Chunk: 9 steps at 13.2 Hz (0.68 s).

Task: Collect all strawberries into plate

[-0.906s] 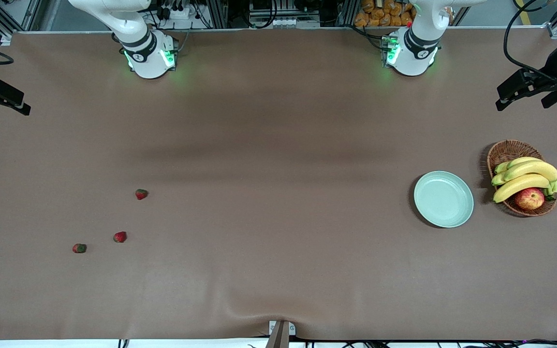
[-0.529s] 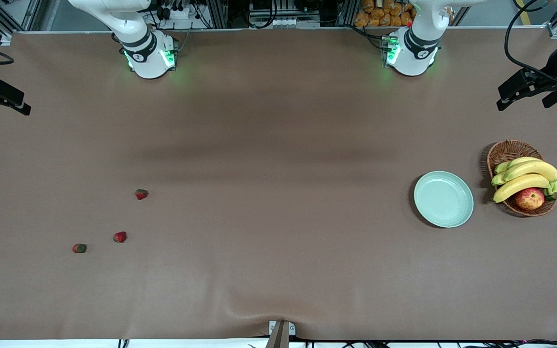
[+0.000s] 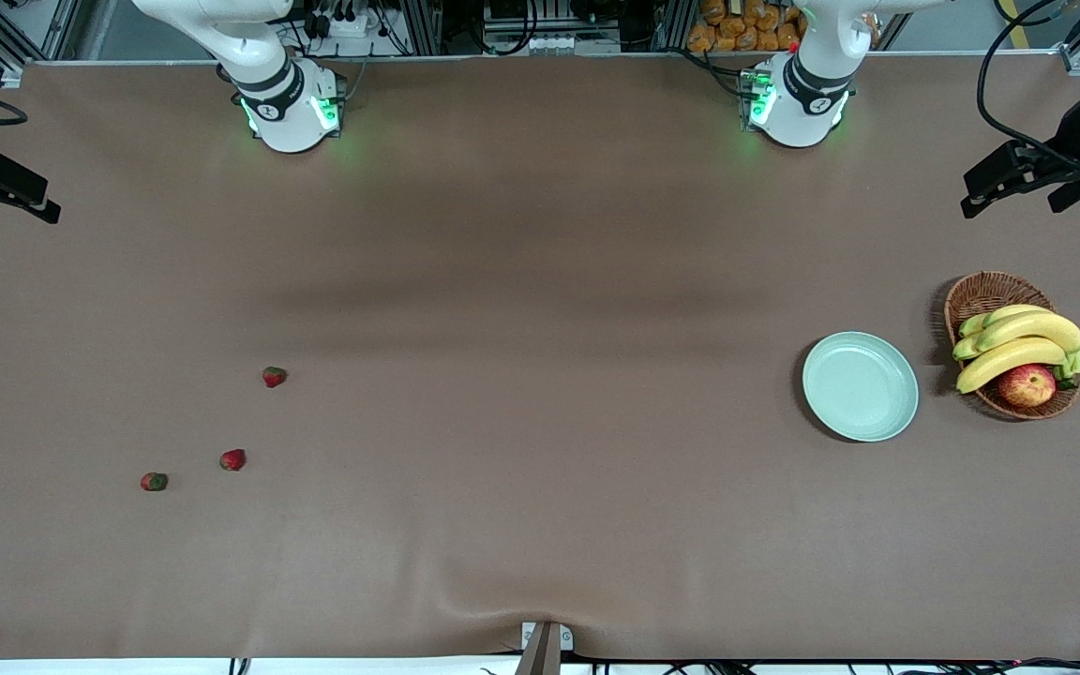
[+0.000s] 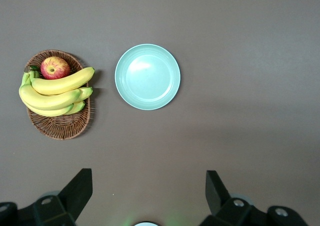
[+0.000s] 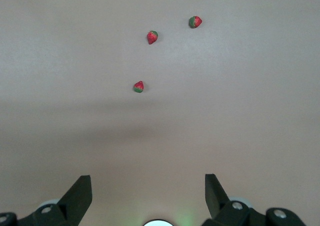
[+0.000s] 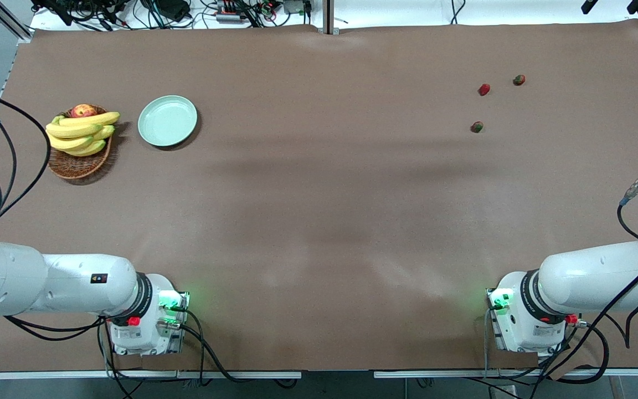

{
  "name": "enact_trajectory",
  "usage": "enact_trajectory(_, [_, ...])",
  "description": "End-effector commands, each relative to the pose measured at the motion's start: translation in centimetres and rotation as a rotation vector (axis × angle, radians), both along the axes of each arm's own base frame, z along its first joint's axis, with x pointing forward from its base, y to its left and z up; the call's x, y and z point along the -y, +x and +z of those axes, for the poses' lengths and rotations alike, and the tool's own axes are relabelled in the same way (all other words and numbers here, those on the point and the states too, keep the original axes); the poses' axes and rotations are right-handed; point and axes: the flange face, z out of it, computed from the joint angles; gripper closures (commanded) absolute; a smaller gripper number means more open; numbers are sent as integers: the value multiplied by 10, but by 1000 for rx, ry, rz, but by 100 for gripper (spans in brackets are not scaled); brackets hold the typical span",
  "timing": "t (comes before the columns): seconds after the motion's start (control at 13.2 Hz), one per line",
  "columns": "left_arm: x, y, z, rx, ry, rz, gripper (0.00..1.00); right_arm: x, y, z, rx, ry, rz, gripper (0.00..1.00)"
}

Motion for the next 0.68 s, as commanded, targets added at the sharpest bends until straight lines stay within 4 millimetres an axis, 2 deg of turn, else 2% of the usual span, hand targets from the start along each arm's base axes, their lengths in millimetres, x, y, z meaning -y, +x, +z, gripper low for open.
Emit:
enact_trajectory(0.0, [2,2,5,-2,-6,15,0,-4,-1,4,-5,2,4,0])
enact_trajectory(0.23, [-4,4,3,-2,-4,26,0,-5,1,2,-6,2,5,0])
enact_trajectory(0.3, [-4,4,4,1,-5,26,0,-5,5,-4,-15,2,7,0])
enact_trajectory(0.38, [-2,5,4,12,-5,25,0,-5,14,-15,-29,3,5,0])
enact_trajectory(0.45, [-1,6,3,12,-7,23,0,-2,25,-36,-65,8,1,0])
enact_trajectory(0.6, [-1,7,2,10,-5,23,0,-5,45,-58,-73,9,5,0])
